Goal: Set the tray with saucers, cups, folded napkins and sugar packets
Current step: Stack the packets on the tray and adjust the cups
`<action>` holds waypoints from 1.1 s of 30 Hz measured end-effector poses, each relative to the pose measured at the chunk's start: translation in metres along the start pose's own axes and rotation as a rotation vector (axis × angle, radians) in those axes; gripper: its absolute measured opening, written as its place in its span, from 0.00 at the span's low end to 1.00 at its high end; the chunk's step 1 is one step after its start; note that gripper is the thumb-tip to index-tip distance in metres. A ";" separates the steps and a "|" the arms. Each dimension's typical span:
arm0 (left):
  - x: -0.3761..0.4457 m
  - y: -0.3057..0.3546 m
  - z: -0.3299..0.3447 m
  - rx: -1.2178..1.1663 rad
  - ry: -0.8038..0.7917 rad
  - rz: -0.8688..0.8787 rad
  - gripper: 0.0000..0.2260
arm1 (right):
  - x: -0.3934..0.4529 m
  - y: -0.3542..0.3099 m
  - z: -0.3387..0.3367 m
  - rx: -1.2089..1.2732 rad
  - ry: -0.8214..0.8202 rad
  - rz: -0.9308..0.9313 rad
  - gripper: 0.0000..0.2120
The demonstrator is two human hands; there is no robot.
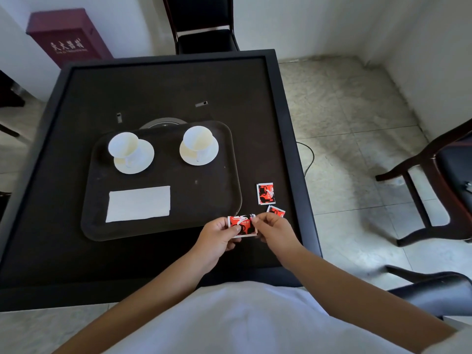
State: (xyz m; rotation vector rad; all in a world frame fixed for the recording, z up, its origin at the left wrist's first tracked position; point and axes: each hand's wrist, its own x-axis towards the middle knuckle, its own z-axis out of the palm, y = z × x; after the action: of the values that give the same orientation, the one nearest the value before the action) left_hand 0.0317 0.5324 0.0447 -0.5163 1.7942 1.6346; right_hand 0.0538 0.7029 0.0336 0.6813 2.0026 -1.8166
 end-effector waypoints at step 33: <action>-0.001 -0.004 -0.013 -0.086 -0.010 -0.044 0.07 | 0.009 -0.020 -0.016 -0.121 0.086 -0.205 0.14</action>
State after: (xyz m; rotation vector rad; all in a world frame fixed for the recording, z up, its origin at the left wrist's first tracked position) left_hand 0.0327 0.5185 0.0423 -0.5812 1.6998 1.6867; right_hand 0.0360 0.7186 0.0472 0.5434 2.2922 -1.7846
